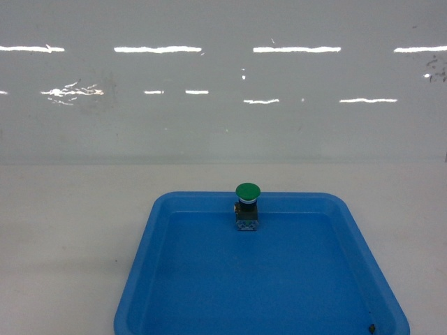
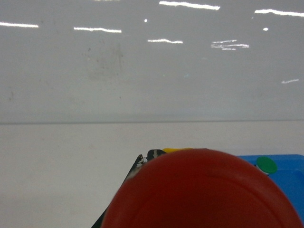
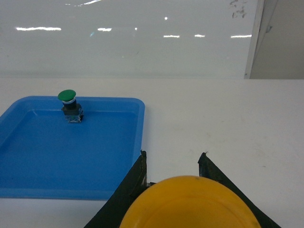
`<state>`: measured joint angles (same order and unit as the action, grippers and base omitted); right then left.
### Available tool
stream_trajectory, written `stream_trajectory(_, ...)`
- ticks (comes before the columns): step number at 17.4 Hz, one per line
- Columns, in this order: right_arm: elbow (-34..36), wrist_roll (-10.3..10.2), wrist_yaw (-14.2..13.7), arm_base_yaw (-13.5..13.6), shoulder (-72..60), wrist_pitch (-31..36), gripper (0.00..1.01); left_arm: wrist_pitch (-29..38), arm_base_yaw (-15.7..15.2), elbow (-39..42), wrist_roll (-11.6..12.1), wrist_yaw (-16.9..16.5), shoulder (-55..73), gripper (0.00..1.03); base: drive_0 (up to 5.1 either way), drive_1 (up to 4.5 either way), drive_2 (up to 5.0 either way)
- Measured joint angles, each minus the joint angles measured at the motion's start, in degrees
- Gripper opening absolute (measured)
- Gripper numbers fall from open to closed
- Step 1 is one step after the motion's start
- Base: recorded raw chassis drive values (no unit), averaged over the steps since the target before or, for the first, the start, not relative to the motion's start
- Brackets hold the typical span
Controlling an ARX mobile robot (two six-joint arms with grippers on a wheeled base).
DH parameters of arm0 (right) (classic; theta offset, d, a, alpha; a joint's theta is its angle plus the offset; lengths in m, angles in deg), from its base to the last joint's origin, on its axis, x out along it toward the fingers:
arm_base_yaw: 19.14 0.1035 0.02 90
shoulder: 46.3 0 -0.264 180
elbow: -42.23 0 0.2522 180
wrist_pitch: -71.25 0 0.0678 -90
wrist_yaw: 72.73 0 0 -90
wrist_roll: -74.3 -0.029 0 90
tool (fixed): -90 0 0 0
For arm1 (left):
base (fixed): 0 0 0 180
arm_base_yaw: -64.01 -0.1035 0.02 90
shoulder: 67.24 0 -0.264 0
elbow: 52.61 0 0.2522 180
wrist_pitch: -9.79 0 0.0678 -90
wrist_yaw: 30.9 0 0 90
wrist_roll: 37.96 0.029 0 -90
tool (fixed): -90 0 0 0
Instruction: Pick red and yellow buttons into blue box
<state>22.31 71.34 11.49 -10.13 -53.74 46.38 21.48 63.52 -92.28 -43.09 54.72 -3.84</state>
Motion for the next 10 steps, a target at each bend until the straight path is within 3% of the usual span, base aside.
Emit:
stream_trajectory(4,0.0,0.0,0.0,0.0,0.0,-0.02,0.28,-8.15,-5.11,3.17,-0.9,-7.23,-9.07,0.25,0.0,0.0,0.0)
stream_trajectory(7,0.0,0.0,0.02,0.0,0.0,0.0,0.28,-11.32,-7.39,4.92,-2.25,-7.67,-14.16,0.25,0.0,0.0,0.0)
stream_trajectory(10,0.0,0.0,0.0,0.0,0.0,-0.02,0.28,-7.8,-7.91,4.9,-2.45,-7.28,-12.33,0.25,0.0,0.0,0.0)
